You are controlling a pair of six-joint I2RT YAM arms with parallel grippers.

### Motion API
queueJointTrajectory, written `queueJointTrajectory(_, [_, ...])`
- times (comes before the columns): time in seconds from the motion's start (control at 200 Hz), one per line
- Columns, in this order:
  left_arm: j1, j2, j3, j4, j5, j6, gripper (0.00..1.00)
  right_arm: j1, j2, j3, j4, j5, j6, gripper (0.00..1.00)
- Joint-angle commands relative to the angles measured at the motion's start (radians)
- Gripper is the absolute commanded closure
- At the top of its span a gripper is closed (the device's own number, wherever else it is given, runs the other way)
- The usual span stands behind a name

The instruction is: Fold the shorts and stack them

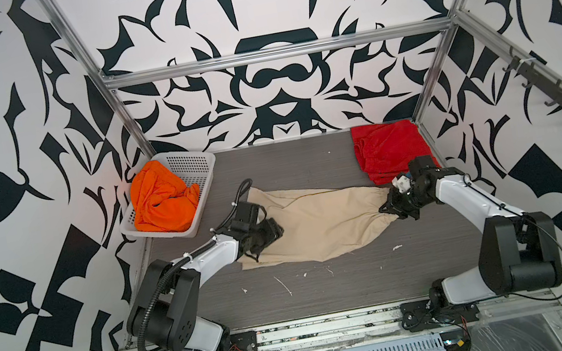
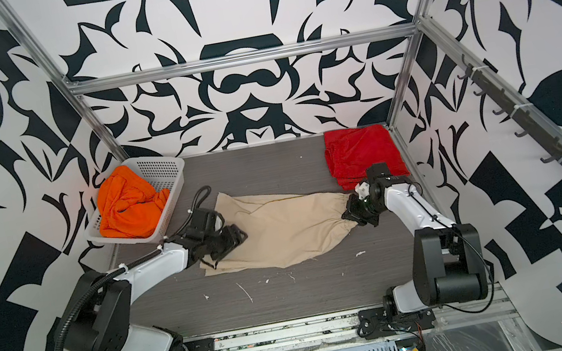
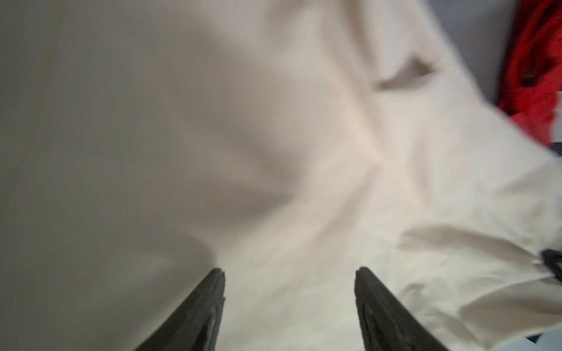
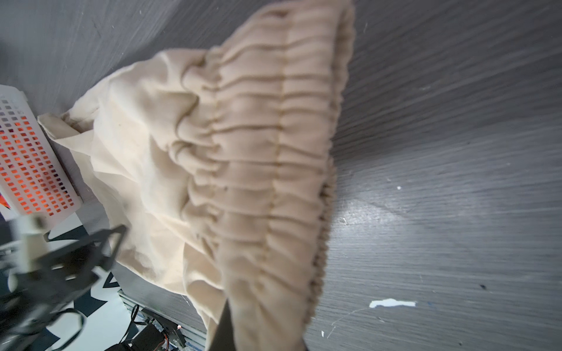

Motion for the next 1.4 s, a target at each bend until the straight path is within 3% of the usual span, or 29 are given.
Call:
queueJointTrajectory(0.0, [0.003, -0.059, -0.054, -0.072, -0.072, -0.085, 0.30, 0.000, -0.004, 0.062, -0.053, 0.045, -0.039, 0.93])
queueJointTrajectory(0.135, [0.012, -0.124, -0.132, -0.136, -0.151, -0.122, 0.30, 0.000, -0.001, 0.138, -0.138, 0.141, -0.083, 0.93])
queueJointTrajectory(0.325, [0.012, -0.303, -0.209, -0.114, -0.132, -0.171, 0.30, 0.005, 0.026, 0.334, -0.297, 0.314, -0.165, 0.93])
queueJointTrajectory(0.565, [0.012, -0.455, -0.216, -0.064, -0.159, -0.184, 0.32, 0.112, 0.084, 0.569, -0.416, 0.477, -0.227, 0.93])
queueJointTrajectory(0.945, [0.010, -0.225, -0.187, 0.197, -0.005, -0.188, 0.40, 0.391, 0.187, 0.832, -0.511, 0.751, -0.166, 0.94])
queueJointTrajectory(1.395, [-0.048, 0.042, -0.152, 0.368, 0.008, -0.224, 0.63, 0.725, 0.310, 1.014, -0.520, 0.932, -0.040, 0.94])
